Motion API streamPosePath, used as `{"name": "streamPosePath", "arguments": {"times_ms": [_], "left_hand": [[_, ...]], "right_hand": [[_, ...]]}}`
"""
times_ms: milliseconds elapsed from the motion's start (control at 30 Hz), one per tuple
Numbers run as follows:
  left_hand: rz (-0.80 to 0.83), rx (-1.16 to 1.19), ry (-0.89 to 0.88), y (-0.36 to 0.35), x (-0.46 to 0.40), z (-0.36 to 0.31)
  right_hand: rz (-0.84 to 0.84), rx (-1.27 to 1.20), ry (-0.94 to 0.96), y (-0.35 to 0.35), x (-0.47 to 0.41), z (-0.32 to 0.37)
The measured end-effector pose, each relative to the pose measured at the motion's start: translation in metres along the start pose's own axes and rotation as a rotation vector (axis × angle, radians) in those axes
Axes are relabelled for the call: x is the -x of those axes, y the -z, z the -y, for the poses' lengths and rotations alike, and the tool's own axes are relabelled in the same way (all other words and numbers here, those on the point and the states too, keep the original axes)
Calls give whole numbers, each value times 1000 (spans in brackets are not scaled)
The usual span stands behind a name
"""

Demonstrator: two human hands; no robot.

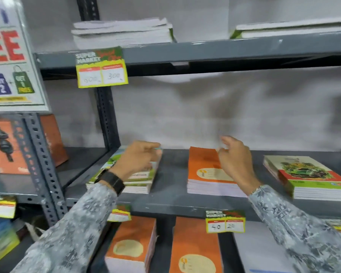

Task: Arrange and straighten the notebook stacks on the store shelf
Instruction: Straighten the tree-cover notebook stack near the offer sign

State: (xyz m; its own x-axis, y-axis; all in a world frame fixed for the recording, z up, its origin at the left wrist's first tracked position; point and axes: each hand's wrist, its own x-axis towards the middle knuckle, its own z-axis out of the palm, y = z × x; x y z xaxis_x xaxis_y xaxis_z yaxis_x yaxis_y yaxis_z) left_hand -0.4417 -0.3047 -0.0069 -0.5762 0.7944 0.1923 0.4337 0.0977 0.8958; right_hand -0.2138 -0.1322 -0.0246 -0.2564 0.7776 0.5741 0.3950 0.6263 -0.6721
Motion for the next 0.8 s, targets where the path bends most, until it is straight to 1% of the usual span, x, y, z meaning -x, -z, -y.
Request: {"name": "streamPosePath", "arguments": {"times_ms": [33, 67, 100, 133, 167, 200, 233, 267, 333, 367, 433, 500, 633, 800], "left_hand": [[-103, -156, -78, 26, 8, 10], [-195, -382, -128, 55, 16, 22], [-254, -560, -140, 78, 24, 36], [-252, -659, -89, 102, 31, 51], [-199, -685, -17, 119, 39, 64], [-112, -658, 52, 132, 45, 76], [-23, -591, 95, 141, 51, 86], [61, -519, 108, 142, 56, 94], [140, -461, 62, 147, 62, 109], [124, -466, 19, 145, 63, 115], [-12, -476, -58, 144, 63, 127], [-97, -431, -87, 139, 65, 133], [-186, -358, -92, 131, 70, 140], [-255, -322, -131, 129, 72, 148]], "right_hand": [[10, -37, 79, -11, 6, 19], [52, -87, 145, -27, 14, 39], [131, -126, 191, -42, 23, 56], [245, -145, 215, -60, 34, 73], [365, -140, 216, -75, 45, 86], [477, -115, 197, -89, 56, 95], [556, -71, 171, -101, 66, 100], [597, -15, 151, -108, 74, 99], [594, 56, 124, -123, 90, 100], [572, 57, 121, -126, 97, 98], [528, 44, 128, -132, 111, 97], [478, 39, 134, -136, 121, 94], [367, 55, 131, -143, 135, 93], [275, 117, 165, -147, 144, 97]]}}
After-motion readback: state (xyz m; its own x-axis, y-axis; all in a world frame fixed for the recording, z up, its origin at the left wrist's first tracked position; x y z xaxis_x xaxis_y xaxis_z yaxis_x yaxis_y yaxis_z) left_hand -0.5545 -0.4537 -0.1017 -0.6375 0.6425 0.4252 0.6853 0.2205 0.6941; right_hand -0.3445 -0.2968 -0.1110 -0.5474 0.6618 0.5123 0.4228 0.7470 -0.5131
